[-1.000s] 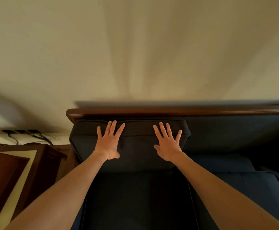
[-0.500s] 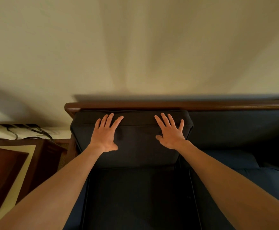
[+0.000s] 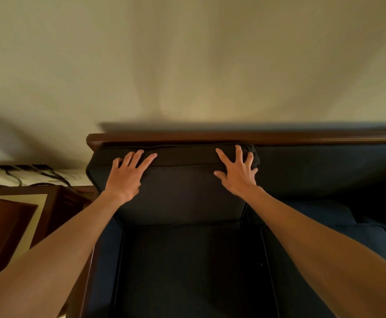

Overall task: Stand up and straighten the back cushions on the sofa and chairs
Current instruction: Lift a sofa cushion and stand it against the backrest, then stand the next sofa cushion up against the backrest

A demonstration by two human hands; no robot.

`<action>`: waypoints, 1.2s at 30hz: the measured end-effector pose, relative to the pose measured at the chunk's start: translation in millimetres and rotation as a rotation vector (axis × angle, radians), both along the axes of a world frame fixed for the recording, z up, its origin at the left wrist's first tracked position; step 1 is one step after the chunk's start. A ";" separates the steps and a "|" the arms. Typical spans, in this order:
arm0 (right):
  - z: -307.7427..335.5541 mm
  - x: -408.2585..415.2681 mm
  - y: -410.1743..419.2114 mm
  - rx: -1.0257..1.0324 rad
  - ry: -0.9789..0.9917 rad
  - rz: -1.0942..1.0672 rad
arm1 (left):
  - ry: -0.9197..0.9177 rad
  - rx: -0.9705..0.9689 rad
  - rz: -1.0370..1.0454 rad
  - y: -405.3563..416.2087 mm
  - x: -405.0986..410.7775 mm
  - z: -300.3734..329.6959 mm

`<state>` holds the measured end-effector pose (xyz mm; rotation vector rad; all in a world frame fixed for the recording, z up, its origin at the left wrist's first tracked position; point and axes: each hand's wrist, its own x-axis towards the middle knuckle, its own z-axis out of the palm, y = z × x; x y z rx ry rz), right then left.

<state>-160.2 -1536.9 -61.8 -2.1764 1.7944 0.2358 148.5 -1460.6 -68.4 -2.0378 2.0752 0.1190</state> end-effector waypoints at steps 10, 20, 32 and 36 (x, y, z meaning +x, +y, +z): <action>9.3 -15.9 -10.8 0.273 -0.031 -0.009 | 0.048 0.205 0.126 -10.7 -30.0 18.1; 117.0 -61.6 38.7 0.165 -0.254 -0.029 | 0.406 0.081 0.072 -13.0 -161.1 138.9; 151.1 -314.2 154.4 0.074 -0.383 -0.240 | 0.620 0.005 -0.162 73.3 -445.2 161.2; 104.4 -418.5 197.2 0.143 -0.367 -0.322 | 0.602 0.099 -0.123 111.3 -535.7 119.7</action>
